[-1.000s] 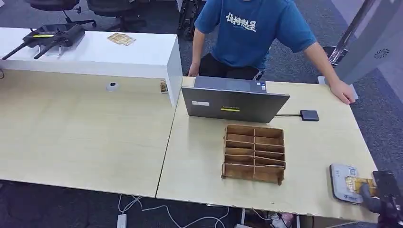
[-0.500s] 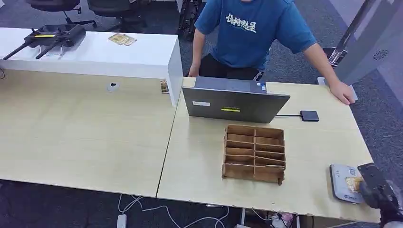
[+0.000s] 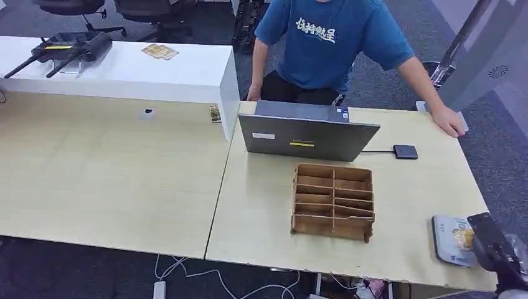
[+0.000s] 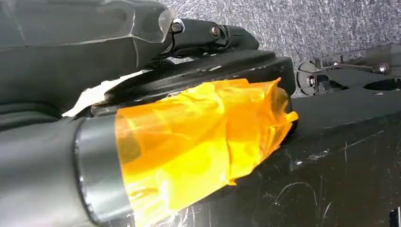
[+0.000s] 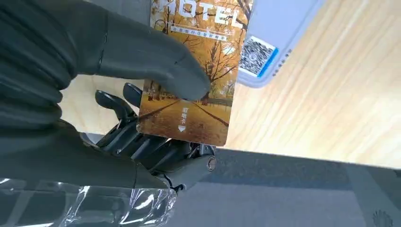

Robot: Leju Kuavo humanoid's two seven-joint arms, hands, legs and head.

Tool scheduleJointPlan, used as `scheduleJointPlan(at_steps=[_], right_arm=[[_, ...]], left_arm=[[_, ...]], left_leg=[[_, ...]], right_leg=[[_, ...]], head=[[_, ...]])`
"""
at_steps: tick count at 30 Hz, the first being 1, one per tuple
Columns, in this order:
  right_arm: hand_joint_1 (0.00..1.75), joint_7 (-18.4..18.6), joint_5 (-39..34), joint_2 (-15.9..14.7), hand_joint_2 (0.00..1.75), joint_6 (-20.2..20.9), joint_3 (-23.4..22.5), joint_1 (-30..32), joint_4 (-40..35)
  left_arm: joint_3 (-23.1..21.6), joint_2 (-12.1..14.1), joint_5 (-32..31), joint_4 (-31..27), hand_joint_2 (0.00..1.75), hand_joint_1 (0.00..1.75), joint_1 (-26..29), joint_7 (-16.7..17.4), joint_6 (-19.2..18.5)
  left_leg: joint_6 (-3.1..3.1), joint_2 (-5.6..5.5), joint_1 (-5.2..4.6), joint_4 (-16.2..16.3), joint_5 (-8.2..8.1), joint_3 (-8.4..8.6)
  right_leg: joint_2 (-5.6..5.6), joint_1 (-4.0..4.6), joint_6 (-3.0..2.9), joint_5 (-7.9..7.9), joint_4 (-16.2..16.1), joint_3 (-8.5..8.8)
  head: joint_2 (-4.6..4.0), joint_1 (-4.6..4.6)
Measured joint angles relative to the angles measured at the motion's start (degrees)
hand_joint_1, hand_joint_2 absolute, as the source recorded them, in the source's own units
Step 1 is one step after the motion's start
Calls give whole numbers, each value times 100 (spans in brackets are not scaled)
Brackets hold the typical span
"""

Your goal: Pass the card to the sensor for recognition and then transmit it.

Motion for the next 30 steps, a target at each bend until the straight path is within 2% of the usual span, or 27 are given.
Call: scheduleJointPlan(at_steps=[3, 11, 17, 21, 25, 30], right_arm=[[175, -162, -9, 138, 175, -213, -44, 83, -261], [175, -287, 153, 374, 175, -361, -42, 323, -1118], [175, -202, 750, 483, 175, -726, 44, 350, -1587], [175, -167, 844, 534, 175, -783, 81, 351, -1743], [175, -31, 1533, 575, 175, -1236, 171, 349, -1839], [175, 280, 2820, 698, 175, -1824, 361, 311, -1970]], left_arm=[[0, 0, 18, 0, 0, 0, 0, -2, 0], [0, 0, 22, 0, 0, 0, 0, -7, 0], [0, -2, 24, 0, 0, 0, -2, -7, 0], [2, -2, 22, 0, 0, 0, -2, -7, 0], [0, -2, 11, 0, 0, 0, -3, -7, -15], [0, -4, -22, 0, 0, 0, -13, 26, -35]], left_leg=[[0, 0, 0, 0, 0, -1], [-1, -2, 0, -1, 0, -10], [0, -3, 0, -1, 0, -13], [0, -3, 0, -1, 0, -14], [0, -3, 0, -1, 0, -15], [-1, -4, 0, -2, 0, -16]], right_leg=[[0, 0, 0, 0, 1, -2], [-2, 0, -1, -2, 3, -11], [-3, 0, 2, -3, 2, -15], [-3, 0, 4, -5, 3, -14], [-3, 0, 4, -5, 3, -14], [-4, 0, 4, -5, 4, -15]], head=[[0, 0], [0, -2], [0, 0], [0, 0], [0, 0], [0, 0]])
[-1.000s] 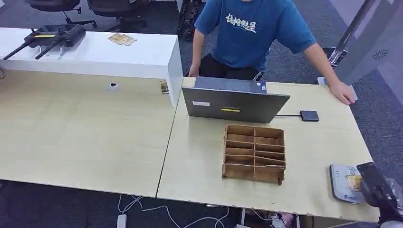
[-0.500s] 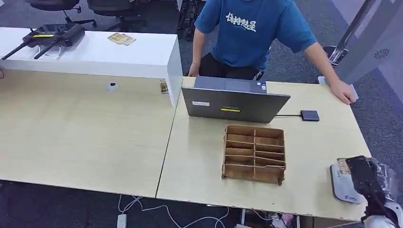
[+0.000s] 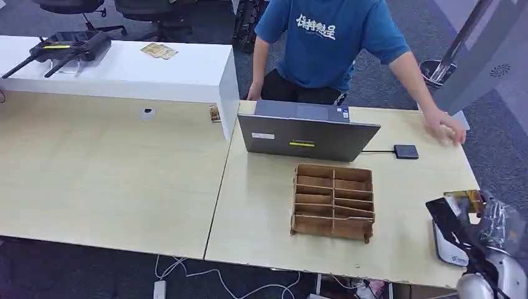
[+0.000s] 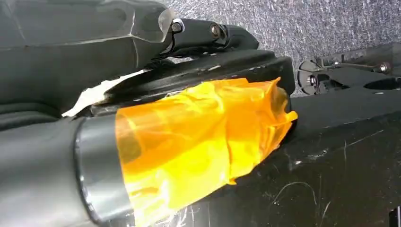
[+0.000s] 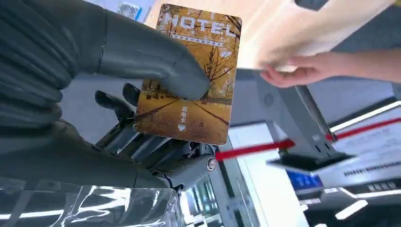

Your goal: Pass the card to the sensor for recognition and then transmit it.

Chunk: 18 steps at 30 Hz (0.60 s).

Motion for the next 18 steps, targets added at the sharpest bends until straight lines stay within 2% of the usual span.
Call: scheduleJointPlan(at_steps=[3, 10, 18], right_arm=[[175, 151, 559, 90, 175, -146, 109, -41, -114], [175, 188, 848, 203, 175, -203, 229, -140, -221], [175, 437, 1750, 468, 175, -269, 612, -731, -210]], left_arm=[[0, 0, -24, 0, 0, 0, -8, 31, -2], [0, 2, -59, 0, 0, 0, -9, 39, -15], [0, 2, -162, 0, 0, 0, -25, 103, -37]], left_leg=[[0, 0, 0, 0, 0, 1], [0, -2, 0, 0, 1, -4], [0, -6, -3, 0, 5, -1]], right_leg=[[0, 0, 0, 0, 0, -1], [-2, -2, 1, 0, 0, 0], [-4, -1, 1, 0, 3, -2]], head=[[0, -2], [0, 0], [0, 0]])
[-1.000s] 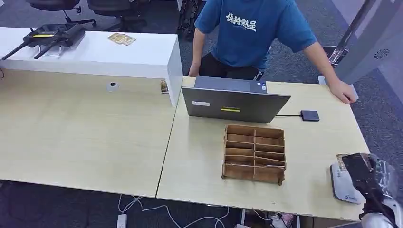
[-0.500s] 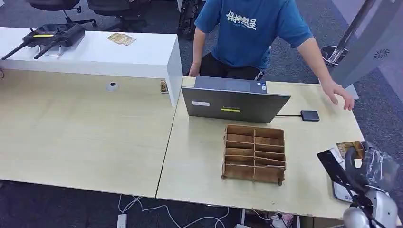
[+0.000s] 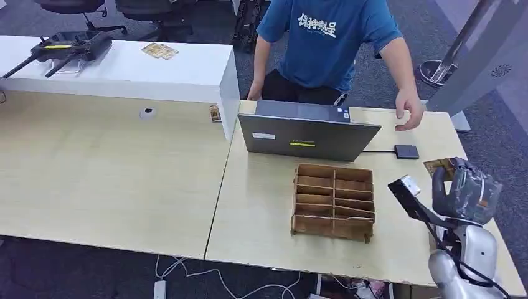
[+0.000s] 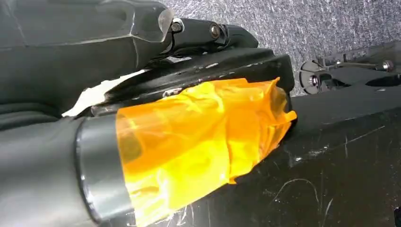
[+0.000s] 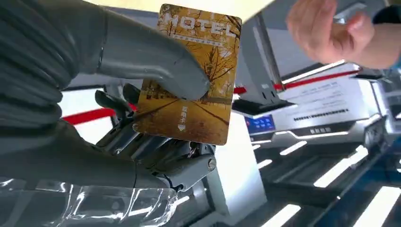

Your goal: Pass the card to the sensor for recognition and then transmit it.

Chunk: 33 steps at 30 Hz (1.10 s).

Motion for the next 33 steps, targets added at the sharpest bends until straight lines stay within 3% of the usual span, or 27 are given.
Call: scheduleJointPlan(at_steps=[14, 33], right_arm=[[175, 205, 376, 417, 175, 55, 568, -1293, 214], [175, 339, 771, 736, 175, 50, 929, -1837, 365]], left_arm=[[0, 4, -144, 0, 0, 0, -12, 50, -35], [0, 22, -256, 0, 0, 0, -14, 101, -74]], left_leg=[[-1, 0, -1, 0, 1, 0], [-1, -1, -1, 0, 1, -1]], right_leg=[[2, 0, 0, 0, 1, -1], [1, -1, 0, 0, 1, -1]], head=[[0, 0], [0, 0]])
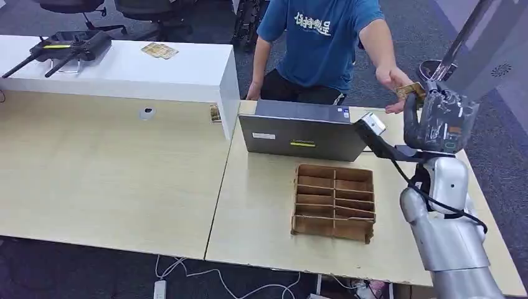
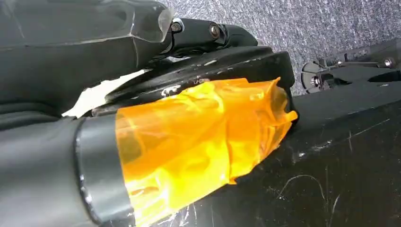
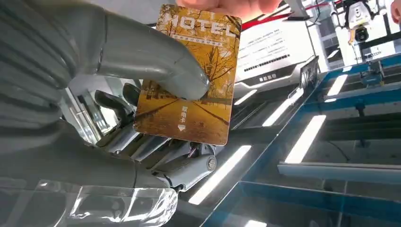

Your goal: Pass the card to the sensor for recognition and then transmit it.

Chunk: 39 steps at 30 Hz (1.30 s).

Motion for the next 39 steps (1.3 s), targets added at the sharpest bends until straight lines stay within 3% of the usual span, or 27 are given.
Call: scheduleJointPlan(at_steps=[29, 30, 32, 39], right_arm=[[175, 162, 218, 306, 175, 101, 389, -334, 802], [161, 166, 218, 306, 175, 101, 391, -334, 820], [0, 173, 218, 306, 175, 101, 398, -338, 857], [0, 247, 315, 308, 175, 162, 426, -347, 924]], left_arm=[[-2, 9, -83, 0, 0, 0, -6, 41, -9], [-2, 9, -83, 0, 0, 0, -6, 41, -9], [-2, 9, -83, 0, 0, 0, -6, 41, -9], [-2, 9, -68, 0, 0, 0, -7, 44, -9]], left_leg=[[0, -6, -1, 0, 0, -1], [0, -6, -1, 0, 0, -1], [0, -6, -1, 0, 0, -2], [0, -5, -1, 0, -1, -1]], right_leg=[[-5, 0, 1, -1, 0, 0], [-5, 0, 1, -1, -1, 0], [-5, 0, 1, -1, -1, -1], [-4, 0, 4, -3, -1, -1]], head=[[0, 0], [0, 0], [0, 0], [0, 0]])
